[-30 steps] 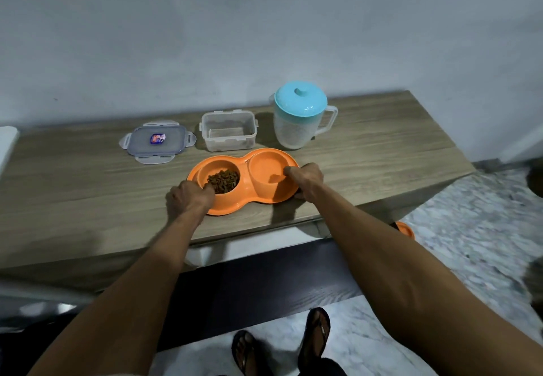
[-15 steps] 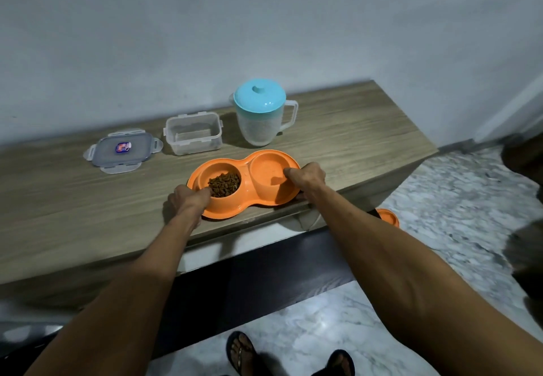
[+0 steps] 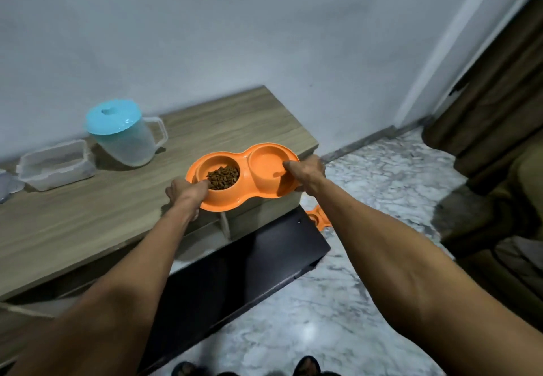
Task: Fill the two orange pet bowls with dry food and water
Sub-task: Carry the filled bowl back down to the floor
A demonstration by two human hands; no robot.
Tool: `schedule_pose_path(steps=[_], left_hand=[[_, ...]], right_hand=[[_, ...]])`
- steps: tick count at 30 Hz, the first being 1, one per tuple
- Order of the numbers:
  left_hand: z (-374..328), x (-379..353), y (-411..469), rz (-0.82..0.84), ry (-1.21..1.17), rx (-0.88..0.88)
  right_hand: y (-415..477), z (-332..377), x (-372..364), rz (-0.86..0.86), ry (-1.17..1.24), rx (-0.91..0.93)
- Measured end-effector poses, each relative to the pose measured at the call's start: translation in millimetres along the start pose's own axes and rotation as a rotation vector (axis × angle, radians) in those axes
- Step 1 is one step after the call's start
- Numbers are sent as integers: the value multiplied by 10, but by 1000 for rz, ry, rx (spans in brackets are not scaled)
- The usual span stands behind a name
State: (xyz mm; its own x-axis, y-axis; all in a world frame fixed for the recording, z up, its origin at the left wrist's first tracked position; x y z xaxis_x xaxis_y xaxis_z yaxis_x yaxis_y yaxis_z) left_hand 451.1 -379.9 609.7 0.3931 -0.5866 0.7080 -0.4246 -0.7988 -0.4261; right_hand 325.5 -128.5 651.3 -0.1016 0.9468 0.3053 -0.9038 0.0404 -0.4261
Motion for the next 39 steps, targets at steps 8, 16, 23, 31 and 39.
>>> schedule_pose_path(steps=[8,16,23,31,39], left_hand=[[-1157,-1103,-838,72,43,-121],[-2218,-2321,-1419,175,67,-256],[-2974,-3342,-1440,202,100,-269],[-3537,-4330,-1180,163,104,-167],[-3813,-5433,-761,122,75,-127]], right_hand=[[702,-22,1621,-94,60,-9],[1507,-183,2961,-213,126,-55],[2474,-250,3662,-264,134,-70],[3623,-175,4069,-246,73,-60],[5051,-599,4127,-154,39,-87]])
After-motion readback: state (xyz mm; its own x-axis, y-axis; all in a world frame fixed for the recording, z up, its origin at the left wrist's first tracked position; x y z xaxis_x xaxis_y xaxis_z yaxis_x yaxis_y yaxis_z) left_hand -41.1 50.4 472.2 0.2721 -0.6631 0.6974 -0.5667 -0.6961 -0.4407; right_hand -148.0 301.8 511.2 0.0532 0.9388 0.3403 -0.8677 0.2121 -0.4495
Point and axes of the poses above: each hand's wrist, its own y-axis towards the middle knuckle, its own x-axis out of the back of the hand, z = x × y, the point moved 3 cm from there along y, towards the middle knuckle, and after that the axes turned 13 degrees about y, right-handed, at the moved point
